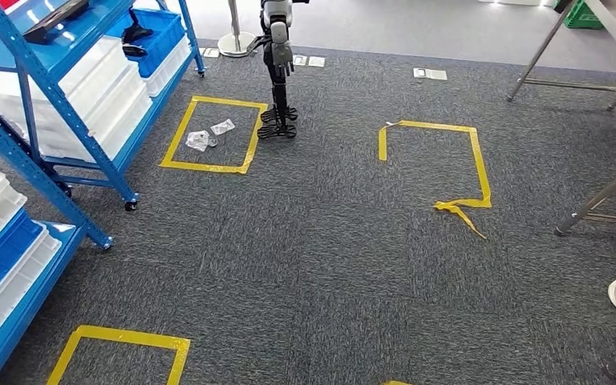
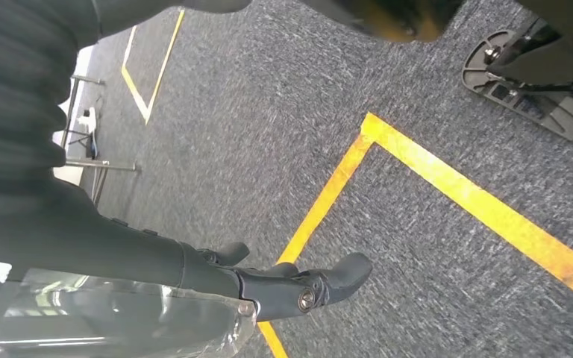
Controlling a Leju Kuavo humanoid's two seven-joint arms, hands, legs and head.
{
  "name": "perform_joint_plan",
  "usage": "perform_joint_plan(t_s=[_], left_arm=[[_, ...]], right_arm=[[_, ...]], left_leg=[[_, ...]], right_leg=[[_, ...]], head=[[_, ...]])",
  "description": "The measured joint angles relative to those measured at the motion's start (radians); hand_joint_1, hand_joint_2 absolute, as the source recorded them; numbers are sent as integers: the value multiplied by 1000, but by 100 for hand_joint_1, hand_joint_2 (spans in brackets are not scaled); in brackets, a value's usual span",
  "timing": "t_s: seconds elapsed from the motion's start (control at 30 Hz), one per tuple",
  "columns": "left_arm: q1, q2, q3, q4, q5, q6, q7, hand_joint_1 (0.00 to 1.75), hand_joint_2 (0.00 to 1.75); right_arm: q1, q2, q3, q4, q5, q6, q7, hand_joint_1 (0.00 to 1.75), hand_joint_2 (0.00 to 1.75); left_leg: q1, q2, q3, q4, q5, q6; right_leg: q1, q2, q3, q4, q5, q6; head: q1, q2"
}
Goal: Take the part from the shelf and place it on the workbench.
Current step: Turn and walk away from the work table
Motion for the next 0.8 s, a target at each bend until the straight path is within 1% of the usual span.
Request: perform_joint_plan(t_s=[0.03,0.07,0.1,0.13,0.17,0.2,0.23,0.27,0.3,0.33,0.37,0.4,0.43,0.47,0.5,0.53,0.57,0.6,0.63,0.67,0.7,0.73,0.77,0.8], left_arm=[[0,0,0,0,-1,-2,-1,0,0],[-1,1,0,0,-2,-5,-3,0,0],[-2,1,0,0,-2,-6,-5,0,0],[-2,0,-1,0,-3,-7,-6,0,0],[-1,0,-1,0,-4,-8,-7,0,0],[0,0,-1,0,-5,-9,-8,0,0],[0,0,-2,0,-6,-9,-8,0,0],[1,0,-2,0,-7,-10,-9,0,0],[1,0,-2,0,-8,-11,-10,0,0],[1,1,-2,0,-9,-11,-11,0,0],[1,1,-3,0,-10,-11,-11,0,0],[1,1,-3,0,-11,-11,-12,0,0],[2,1,-3,0,-12,-11,-13,0,0],[3,1,-3,0,-12,-11,-13,0,0],[4,2,-3,0,-12,-10,-13,0,0],[4,2,-3,0,-12,-10,-13,0,0],[3,2,-3,0,-12,-9,-13,0,0],[3,2,-3,0,-13,-8,-13,0,0],[2,1,-4,0,-13,-7,-13,0,0],[2,1,-4,0,-14,-6,-12,0,0],[3,1,-4,0,-14,-4,-12,0,0],[3,0,-4,0,-14,-1,-10,0,0],[4,0,-4,0,-14,2,-9,0,0],[3,0,-4,0,-14,5,-8,0,0]], right_arm=[[3,0,0,0,-2,-3,-4,0,175],[6,0,-1,0,-4,-5,-7,0,175],[10,0,-2,0,-6,-7,-10,0,175],[15,0,-2,0,-7,-9,-12,0,175],[20,0,-2,0,-7,-11,-13,0,175],[23,0,-3,0,-7,-13,-13,0,175],[25,0,-3,0,-7,-14,-13,0,175],[26,0,-3,0,-7,-14,-14,0,175],[26,0,-3,0,-7,-15,-14,0,175],[26,0,-3,0,-7,-15,-14,0,175],[25,1,-3,0,-7,-15,-14,0,175],[25,2,-3,0,-7,-15,-14,0,175],[24,3,-3,0,-7,-15,-15,0,175],[24,4,-3,0,-8,-15,-15,0,175],[23,5,-4,0,-8,-15,-16,0,175],[24,5,-4,0,-8,-15,-17,0,175],[25,6,-4,0,-8,-15,-18,0,175],[26,6,-5,0,-8,-15,-19,0,175],[28,6,-5,0,-8,-15,-19,0,175],[30,6,-6,0,-9,-15,-19,0,175],[30,6,-6,0,-9,-15,-19,0,175],[30,6,-7,0,-9,-15,-19,0,175],[30,6,-7,0,-9,-15,-19,0,175],[29,6,-7,0,-9,-15,-19,0,175]], left_leg=[[3,-11,0,-4,5,7],[5,-23,0,-5,9,13],[4,-37,-3,-5,11,16],[4,-52,-6,-5,12,19],[4,-67,-7,-5,13,20],[4,-83,-7,-4,14,20],[5,-97,-7,-3,15,18],[5,-111,-6,-2,15,16],[6,-124,-7,0,16,12],[4,-135,-8,2,16,7],[3,-143,-10,3,16,1],[2,-150,-12,2,17,-6],[3,-158,-14,1,19,-12],[5,-159,-16,0,20,-18],[5,-145,-21,8,14,-22],[5,-121,-32,31,-3,-27],[5,-93,-52,75,-31,-30],[5,-67,-81,137,-67,-33],[6,-56,-113,206,-99,-36],[7,-51,-138,260,-119,-38],[8,-48,-148,283,-120,-39],[9,-43,-138,266,-103,-39],[10,-34,-109,214,-73,-38],[10,-10,-69,141,-43,-35]], right_leg=[[-1,26,-14,30,-18,1],[-4,59,-38,81,-43,-2],[-5,87,-71,150,-73,-6],[-5,103,-107,224,-101,-9],[-6,107,-131,272,-115,-7],[-7,109,-139,284,-111,-1],[-9,111,-125,250,-90,9],[-13,119,-95,183,-60,19],[-17,137,-62,108,-30,27],[-18,150,-36,48,-7,28],[-18,161,-22,13,5,24],[-16,164,-17,2,9,16],[-12,155,-15,2,12,6],[-13,146,-14,1,14,-2],[-15,137,-12,-1,17,-9],[-17,127,-12,-2,20,-17],[-19,116,-12,-3,21,-23],[-17,104,-13,-3,21,-28],[-15,90,-13,-3,20,-31],[-13,77,-13,-3,19,-32],[-12,63,-14,-3,18,-33],[-11,51,-13,-3,17,-34],[-11,41,-11,-3,16,-34],[-10,31,-8,-2,14,-33]], head=[[1,0],[3,0],[4,0],[5,0],[5,0],[5,0],[4,0],[5,0],[5,0],[5,0],[5,0],[5,0],[4,0],[4,0],[4,0],[0,0],[-3,0],[-6,0],[-8,0],[-7,0],[-8,0],[-8,0],[-8,0],[-8,0]])
